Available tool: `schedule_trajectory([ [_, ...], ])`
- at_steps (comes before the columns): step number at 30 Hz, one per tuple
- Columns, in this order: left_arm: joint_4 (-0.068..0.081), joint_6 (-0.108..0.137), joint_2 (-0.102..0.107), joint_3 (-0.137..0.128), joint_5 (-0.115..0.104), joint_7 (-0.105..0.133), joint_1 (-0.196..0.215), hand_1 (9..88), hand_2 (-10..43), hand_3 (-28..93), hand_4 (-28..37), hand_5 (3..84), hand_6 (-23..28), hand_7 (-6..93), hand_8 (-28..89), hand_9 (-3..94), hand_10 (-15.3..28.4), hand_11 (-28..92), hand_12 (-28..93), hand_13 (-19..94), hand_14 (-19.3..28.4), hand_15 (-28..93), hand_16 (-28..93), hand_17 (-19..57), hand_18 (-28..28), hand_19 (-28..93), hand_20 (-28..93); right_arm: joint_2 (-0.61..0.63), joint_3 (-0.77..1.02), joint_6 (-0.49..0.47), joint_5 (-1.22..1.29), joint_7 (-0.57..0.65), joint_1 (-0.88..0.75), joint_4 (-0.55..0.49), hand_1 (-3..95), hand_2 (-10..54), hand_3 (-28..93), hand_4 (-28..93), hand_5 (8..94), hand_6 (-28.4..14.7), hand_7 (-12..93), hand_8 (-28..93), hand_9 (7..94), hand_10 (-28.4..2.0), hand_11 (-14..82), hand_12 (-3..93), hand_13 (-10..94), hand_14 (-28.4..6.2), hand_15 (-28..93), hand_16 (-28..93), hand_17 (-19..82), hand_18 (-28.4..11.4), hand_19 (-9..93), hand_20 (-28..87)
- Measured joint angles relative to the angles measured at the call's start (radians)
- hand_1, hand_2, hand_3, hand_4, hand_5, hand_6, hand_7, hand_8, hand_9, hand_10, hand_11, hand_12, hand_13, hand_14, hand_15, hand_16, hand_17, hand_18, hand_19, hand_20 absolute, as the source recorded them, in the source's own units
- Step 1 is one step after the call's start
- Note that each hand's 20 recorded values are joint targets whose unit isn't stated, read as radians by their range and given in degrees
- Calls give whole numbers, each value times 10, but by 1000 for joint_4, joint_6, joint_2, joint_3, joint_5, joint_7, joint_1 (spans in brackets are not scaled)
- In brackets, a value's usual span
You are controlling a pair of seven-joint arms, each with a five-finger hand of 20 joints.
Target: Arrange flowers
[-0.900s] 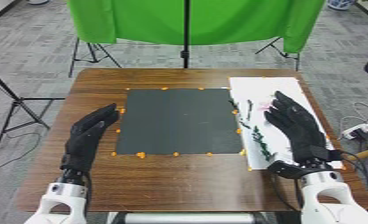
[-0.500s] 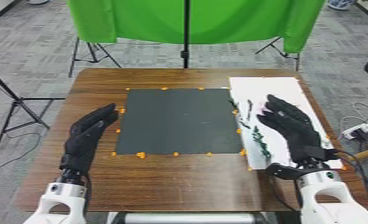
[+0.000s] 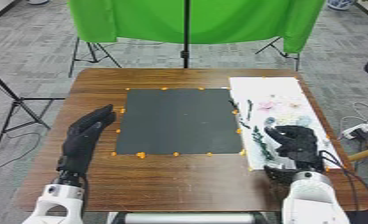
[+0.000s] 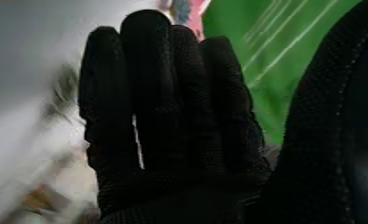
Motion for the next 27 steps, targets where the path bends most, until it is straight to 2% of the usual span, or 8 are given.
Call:
schedule_trajectory([
  [3,0,-8,0,0,20,-8,-1,337,-95,612,-139,462,29,131,-43,420,118,142,163,291,158,147,50,-1,138,44,195,85,-7,-114,-179,27,-4,-3,698,-95,-230,74,646,-39,175,-66,660,-165,249,244,681,-131,561,256,389,-204,810,526],
  [7,-1,-9,0,1,21,-14,-3,335,-95,614,-138,462,30,130,-43,420,118,141,163,292,158,147,51,-1,138,44,196,171,-14,-241,-384,36,-1,-10,704,-95,-262,127,663,-36,184,-67,680,-163,256,242,700,-119,568,261,411,-198,827,530],
  [13,-7,-9,2,0,20,-18,-1,335,-95,613,-140,462,29,129,-43,419,118,140,163,291,157,146,51,-1,138,44,196,230,-37,-272,-561,34,22,-6,689,-95,-235,153,716,-32,187,-70,731,-155,263,240,741,-103,569,266,453,-185,848,531],
  [16,-8,-9,2,0,20,-20,0,334,-95,611,-139,461,30,129,-43,419,118,141,164,291,157,145,52,-2,137,44,196,234,-47,-317,-553,34,38,-2,683,-95,-226,158,749,-27,189,-70,767,-141,269,237,790,-80,554,270,503,-168,876,522],
  [18,-8,-11,3,0,20,-22,0,334,-95,611,-138,461,30,128,-43,418,118,140,164,291,157,146,52,-2,137,44,196,235,-58,-347,-529,35,48,5,681,-95,-224,158,761,-25,188,-69,783,-143,265,233,817,-68,539,272,530,-158,888,510],
  [24,-10,-15,3,0,20,-29,0,334,-95,611,-137,459,30,125,-42,416,118,138,164,289,157,144,52,-2,137,44,196,236,-113,-372,-492,43,71,44,682,-95,-232,165,773,-22,184,-71,804,-145,257,227,853,-57,516,283,568,-135,898,483],
  [27,-11,-16,3,-2,20,-32,2,334,-95,612,-137,459,31,124,-41,416,118,137,164,289,158,144,53,-3,138,44,196,236,-140,-391,-486,49,86,65,691,-95,-269,305,783,-20,187,-71,827,-141,259,227,877,-50,501,301,591,-125,917,448],
])
